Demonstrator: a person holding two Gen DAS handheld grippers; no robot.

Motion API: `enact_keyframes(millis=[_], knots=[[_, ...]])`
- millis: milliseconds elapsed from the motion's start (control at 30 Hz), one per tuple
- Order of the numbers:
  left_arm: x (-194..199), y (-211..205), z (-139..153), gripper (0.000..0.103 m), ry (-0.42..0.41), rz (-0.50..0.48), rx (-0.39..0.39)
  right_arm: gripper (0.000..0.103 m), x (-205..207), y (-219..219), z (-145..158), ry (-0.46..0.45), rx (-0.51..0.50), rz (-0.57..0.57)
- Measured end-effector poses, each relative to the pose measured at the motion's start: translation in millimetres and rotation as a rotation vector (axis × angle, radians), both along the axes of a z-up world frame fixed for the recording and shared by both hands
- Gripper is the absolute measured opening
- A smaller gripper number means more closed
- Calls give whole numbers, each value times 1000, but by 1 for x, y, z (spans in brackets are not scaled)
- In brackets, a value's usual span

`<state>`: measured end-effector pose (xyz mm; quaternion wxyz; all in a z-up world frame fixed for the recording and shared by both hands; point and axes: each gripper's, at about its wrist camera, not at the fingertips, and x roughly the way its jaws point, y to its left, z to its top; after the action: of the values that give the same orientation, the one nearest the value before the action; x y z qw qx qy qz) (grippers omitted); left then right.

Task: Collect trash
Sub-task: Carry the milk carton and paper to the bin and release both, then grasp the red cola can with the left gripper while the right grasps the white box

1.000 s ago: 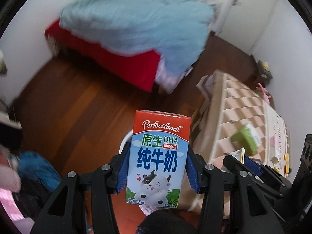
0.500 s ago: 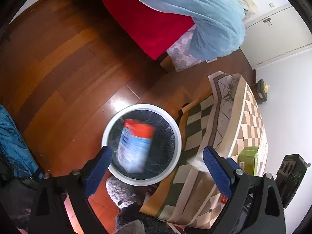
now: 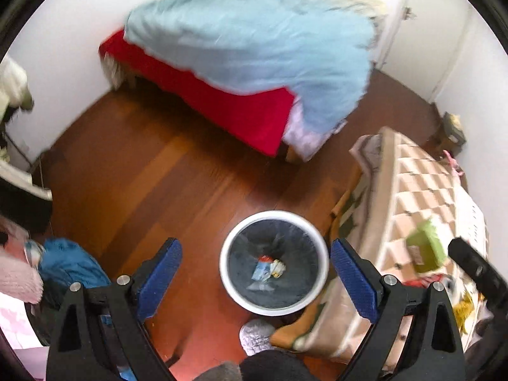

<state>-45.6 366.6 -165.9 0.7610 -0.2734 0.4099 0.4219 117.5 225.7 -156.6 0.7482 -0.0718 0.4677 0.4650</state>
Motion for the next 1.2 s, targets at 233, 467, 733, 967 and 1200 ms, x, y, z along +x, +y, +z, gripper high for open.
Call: enact_keyframes(millis=[233,467,733,967,1200], knots=[[44,-88,-18,96,36,-89,59,87,44,-104,-16,-30,-139,-103],[75,-129,-91,96,145,-139,-17,84,62,-148,-91,52,-279,-63],[85,-145,-98,96,161,-156,-37,54,67,-123,-148,143,-296,37],[98,-159,-86,95,89,-235,-52,42,89,-170,-146,119,-287,-131],[149,-176,-88,95,69,-349,-69,44,113,-214,-156,132,-315,-274]])
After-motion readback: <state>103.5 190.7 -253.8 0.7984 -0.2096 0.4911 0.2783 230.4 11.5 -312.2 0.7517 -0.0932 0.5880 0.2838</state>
